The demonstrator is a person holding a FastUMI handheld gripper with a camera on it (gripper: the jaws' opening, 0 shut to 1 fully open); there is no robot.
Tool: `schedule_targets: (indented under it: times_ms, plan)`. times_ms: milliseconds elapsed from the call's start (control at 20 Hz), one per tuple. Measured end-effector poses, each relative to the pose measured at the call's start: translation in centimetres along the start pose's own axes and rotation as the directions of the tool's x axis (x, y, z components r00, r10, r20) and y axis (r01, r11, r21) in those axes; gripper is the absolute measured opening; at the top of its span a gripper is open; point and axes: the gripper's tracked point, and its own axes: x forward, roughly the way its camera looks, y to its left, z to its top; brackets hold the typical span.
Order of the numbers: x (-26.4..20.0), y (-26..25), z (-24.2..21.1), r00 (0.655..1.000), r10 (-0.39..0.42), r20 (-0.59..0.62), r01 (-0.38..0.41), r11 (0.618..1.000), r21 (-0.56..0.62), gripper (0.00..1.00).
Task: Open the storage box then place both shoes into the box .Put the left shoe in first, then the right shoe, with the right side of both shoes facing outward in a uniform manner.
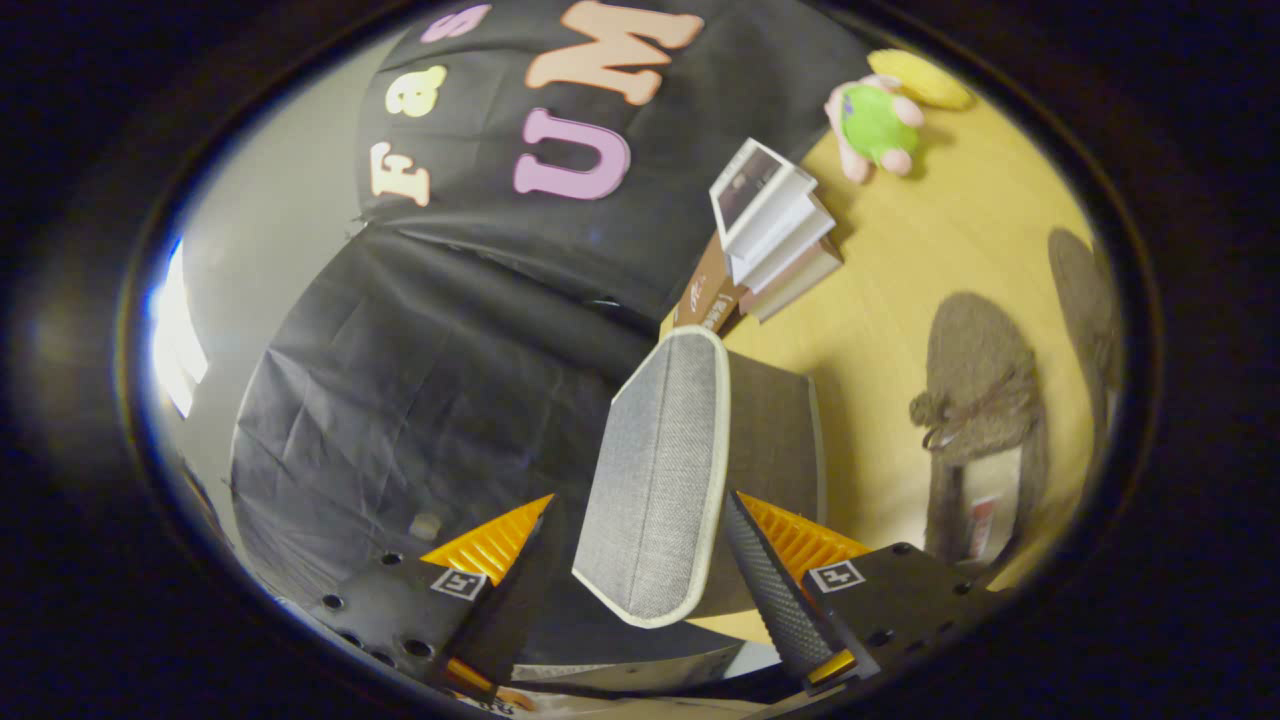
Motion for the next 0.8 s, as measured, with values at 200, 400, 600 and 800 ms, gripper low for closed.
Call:
schedule_targets:
  times_ms: [200,400,600,800]
  plan:
    - [0.4,-1.9,-0.3,0.999,0.021,-0.024,-0.017,0.987,0.158,0.98]
    - [1.0,-2.5,-1.6,0.996,0.042,-0.074,-0.026,0.979,0.202,0.97]
    - [1.6,-2.7,-3.0,0.992,0.046,-0.116,-0.022,0.979,0.202,0.82]
    - [1.9,-2.6,-3.8,0.989,0.048,-0.142,-0.021,0.983,0.184,0.6]
